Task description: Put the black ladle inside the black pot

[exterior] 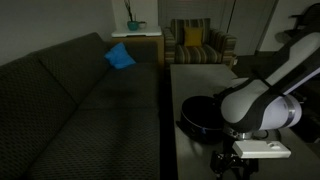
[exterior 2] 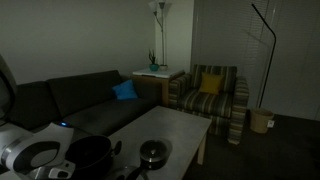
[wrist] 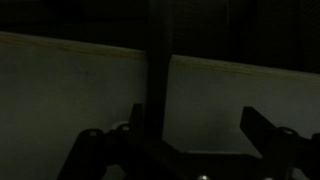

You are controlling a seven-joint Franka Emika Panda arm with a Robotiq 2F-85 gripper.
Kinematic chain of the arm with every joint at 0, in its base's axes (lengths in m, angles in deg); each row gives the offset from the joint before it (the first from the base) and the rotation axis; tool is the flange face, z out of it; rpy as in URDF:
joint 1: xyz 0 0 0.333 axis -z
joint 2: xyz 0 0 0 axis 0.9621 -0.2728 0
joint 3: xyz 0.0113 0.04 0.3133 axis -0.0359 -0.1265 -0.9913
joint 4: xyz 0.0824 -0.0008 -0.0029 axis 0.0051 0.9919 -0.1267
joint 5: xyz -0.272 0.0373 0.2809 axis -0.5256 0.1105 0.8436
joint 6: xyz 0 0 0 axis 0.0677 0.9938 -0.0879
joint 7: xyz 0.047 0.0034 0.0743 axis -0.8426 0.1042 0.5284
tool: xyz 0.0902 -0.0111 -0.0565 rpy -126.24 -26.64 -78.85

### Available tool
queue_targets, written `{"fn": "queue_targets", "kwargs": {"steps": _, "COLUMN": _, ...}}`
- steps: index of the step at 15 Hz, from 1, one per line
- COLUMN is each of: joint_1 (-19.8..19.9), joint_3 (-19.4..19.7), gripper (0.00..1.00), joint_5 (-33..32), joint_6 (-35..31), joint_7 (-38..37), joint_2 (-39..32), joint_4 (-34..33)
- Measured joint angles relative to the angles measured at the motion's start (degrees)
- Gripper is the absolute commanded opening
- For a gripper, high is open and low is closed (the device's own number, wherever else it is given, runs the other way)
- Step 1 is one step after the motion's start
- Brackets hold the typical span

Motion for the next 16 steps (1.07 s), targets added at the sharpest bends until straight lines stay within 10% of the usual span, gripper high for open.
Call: {"fn": "queue_targets", "kwargs": {"steps": 16, "joint_1": -1.4, "joint_3": 0.8, "gripper": 1.00, "joint_5": 0.0, "joint_6": -0.4, "joint_7": -1.0, "joint_2": 0.0, "joint_4": -0.2}}
